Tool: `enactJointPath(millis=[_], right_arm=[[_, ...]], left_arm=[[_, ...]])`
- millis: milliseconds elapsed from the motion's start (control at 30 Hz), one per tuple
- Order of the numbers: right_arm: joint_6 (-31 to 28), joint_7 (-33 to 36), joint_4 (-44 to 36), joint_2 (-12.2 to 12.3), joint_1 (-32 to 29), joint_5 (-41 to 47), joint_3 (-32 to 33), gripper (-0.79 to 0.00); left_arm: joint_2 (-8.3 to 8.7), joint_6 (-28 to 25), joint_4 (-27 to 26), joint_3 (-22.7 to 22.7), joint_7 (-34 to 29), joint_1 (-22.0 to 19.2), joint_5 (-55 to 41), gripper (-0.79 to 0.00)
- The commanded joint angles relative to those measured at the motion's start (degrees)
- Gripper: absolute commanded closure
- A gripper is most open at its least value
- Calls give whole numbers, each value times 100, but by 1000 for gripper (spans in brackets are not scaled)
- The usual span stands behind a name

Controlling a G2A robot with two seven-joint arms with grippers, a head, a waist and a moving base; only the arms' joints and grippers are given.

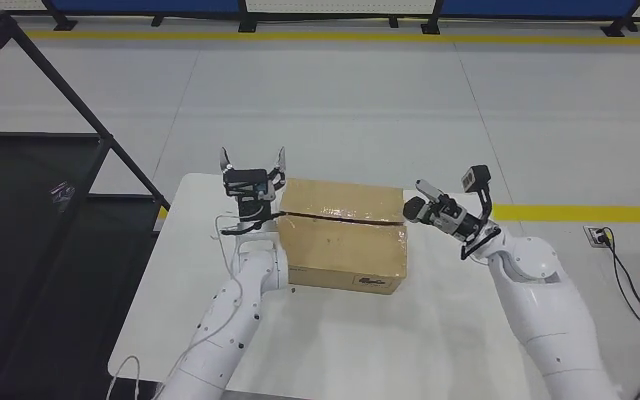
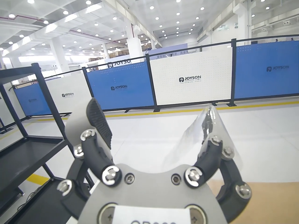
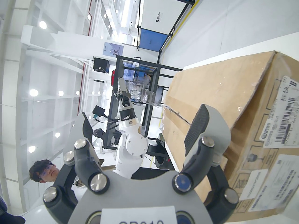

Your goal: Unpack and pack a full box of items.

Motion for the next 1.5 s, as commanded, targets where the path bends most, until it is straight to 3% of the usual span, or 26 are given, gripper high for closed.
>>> enactJointPath(millis=[0, 1033, 1467], right_arm=[[18, 22, -92, 33, -98, 27, 104, -785], [47, 93, -49, 141, -235, 206, 218, -785], [-22, 125, 32, 173, -264, 288, 243, -785]], left_arm=[[-32, 3, 41, 66, -3, -23, 42, -785], [-487, -187, 169, 832, 131, 116, 630, -785], [-690, -292, 469, 1108, 70, 34, 874, -785]])
